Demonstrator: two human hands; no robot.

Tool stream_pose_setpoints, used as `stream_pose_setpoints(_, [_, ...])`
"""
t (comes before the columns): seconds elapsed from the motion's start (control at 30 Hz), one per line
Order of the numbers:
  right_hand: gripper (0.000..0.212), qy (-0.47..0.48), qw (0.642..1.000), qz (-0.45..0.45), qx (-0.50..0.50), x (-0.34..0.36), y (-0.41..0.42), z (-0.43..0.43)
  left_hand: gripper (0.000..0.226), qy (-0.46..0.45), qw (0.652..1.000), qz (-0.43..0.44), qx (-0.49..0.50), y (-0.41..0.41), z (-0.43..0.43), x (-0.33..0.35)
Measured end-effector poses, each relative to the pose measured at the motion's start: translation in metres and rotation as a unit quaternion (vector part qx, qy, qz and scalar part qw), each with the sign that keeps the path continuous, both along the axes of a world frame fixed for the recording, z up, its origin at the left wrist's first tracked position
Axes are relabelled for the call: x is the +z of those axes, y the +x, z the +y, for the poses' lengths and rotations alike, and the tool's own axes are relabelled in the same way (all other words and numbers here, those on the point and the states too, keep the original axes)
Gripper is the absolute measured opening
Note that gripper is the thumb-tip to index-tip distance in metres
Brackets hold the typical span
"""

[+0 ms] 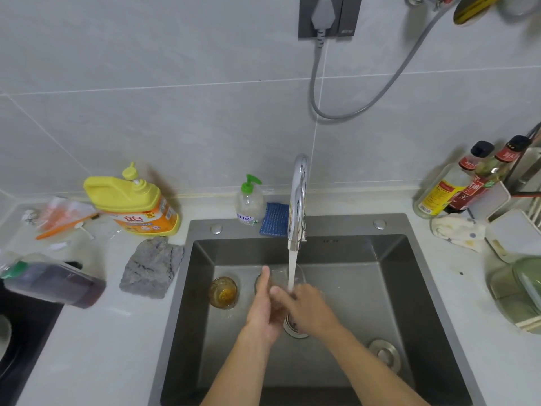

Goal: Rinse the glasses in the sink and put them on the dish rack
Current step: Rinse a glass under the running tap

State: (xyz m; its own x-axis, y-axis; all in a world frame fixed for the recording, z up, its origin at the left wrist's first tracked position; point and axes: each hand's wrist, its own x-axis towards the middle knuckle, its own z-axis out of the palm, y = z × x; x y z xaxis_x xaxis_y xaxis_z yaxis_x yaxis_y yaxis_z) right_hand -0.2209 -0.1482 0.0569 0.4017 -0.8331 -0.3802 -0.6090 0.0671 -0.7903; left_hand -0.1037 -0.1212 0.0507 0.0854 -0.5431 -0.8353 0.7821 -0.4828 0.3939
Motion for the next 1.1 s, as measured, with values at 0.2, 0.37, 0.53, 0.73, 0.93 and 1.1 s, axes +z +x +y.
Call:
stream_pose_setpoints(0.2, [0.028, 0.059, 0.995, -0.026, 0.076, 0.004, -0.014, -0.001, 0.053, 0.017, 0.999, 0.01, 0.028, 0.008, -0.005, 0.0])
stream_pose_setpoints(0.37, [0.044, 0.011, 0.999, 0.018, 0.034, -0.006, 0.003, -0.002, 0.054, 0.012, 0.999, 0.039, 0.03, -0.005, -0.004, 0.003])
stream_pose_setpoints(0.53, [0.028, 0.051, 0.993, 0.005, 0.109, -0.005, -0.009, 0.0, 0.051, 0.02, 0.999, 0.023, 0.022, 0.0, -0.01, 0.007])
stream_pose_setpoints(0.73, [0.038, 0.045, 0.997, 0.018, 0.065, -0.011, 0.004, 0.002, 0.045, 0.019, 0.998, 0.059, 0.033, -0.008, -0.007, 0.001])
stream_pose_setpoints(0.93, [0.024, -0.013, 0.989, 0.062, 0.136, -0.016, -0.015, -0.002, 0.051, 0.012, 0.999, 0.048, 0.007, 0.0, -0.01, -0.001])
stream_pose_setpoints(1.1, [0.041, 0.044, 0.998, 0.02, 0.046, -0.007, 0.002, -0.003, 0.062, -0.003, 0.999, 0.044, 0.012, -0.007, -0.007, -0.003])
